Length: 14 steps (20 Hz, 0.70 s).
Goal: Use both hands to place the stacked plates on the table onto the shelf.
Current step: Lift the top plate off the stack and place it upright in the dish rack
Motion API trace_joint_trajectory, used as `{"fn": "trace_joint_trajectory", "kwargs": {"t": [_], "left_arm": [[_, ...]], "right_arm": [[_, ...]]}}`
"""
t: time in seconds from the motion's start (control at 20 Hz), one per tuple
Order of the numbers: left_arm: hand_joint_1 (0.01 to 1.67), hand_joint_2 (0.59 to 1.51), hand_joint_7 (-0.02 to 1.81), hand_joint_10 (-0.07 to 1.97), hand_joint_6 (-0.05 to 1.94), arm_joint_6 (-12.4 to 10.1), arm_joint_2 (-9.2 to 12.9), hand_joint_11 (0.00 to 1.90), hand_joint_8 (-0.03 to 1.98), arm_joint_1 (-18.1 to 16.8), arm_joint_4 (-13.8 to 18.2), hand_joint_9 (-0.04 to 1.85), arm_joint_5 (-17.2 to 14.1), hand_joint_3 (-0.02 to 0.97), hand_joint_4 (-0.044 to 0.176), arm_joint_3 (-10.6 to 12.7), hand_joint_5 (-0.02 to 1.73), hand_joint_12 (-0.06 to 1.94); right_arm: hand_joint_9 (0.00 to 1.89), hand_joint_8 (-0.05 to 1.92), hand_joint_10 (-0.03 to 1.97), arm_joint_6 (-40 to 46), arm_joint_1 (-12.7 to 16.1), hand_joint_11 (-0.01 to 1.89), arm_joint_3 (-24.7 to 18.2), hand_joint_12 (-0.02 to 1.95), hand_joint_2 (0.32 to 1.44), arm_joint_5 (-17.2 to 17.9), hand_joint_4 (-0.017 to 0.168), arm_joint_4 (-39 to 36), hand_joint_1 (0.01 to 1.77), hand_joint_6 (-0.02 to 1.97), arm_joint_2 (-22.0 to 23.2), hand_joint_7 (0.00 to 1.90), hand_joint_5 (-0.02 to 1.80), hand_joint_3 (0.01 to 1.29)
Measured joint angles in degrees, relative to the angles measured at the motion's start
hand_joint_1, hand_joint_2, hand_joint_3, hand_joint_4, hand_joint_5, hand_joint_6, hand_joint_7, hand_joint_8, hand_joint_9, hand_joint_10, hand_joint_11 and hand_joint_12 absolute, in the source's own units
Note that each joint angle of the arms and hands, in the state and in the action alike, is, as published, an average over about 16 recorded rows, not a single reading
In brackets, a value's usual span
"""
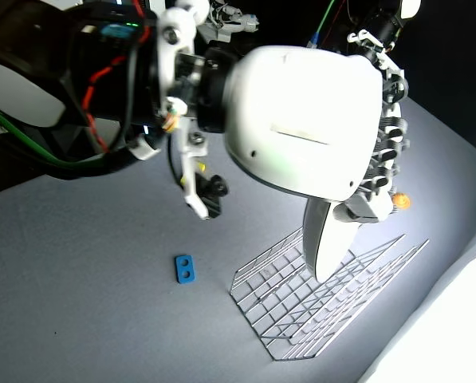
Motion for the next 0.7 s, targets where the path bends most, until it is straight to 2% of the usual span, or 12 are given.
{"fn": "trace_joint_trajectory", "kwargs": {"t": [0.25, 0.7], "left_arm": [[0.02, 1.138, 0.02, 0.00, 0.00, -0.17, -0.11, 0.01, -0.01, 0.41, -0.92, 0.01, 3.39, 0.014, 0.002, -0.28, 0.02, 0.00], [0.02, 1.138, 0.02, -0.01, 0.00, -0.51, 0.19, 0.01, -0.01, 2.14, -3.31, 0.00, 7.18, 0.013, 0.002, -1.94, 0.02, -0.01]], "right_arm": [[1.02, 0.86, 1.01, -0.22, -0.21, 0.88, 3.88, 1.05, 0.95, -1.93, -0.002, 5.05, 1.37, 0.99, -2.59, 1.05, 0.93, 0.01], [1.01, 0.88, 1.02, -0.47, -1.81, 0.88, 10.18, 1.06, 0.96, -5.49, -0.007, 14.68, 1.37, 0.97, -6.46, 1.04, 0.92, 0.01]]}}
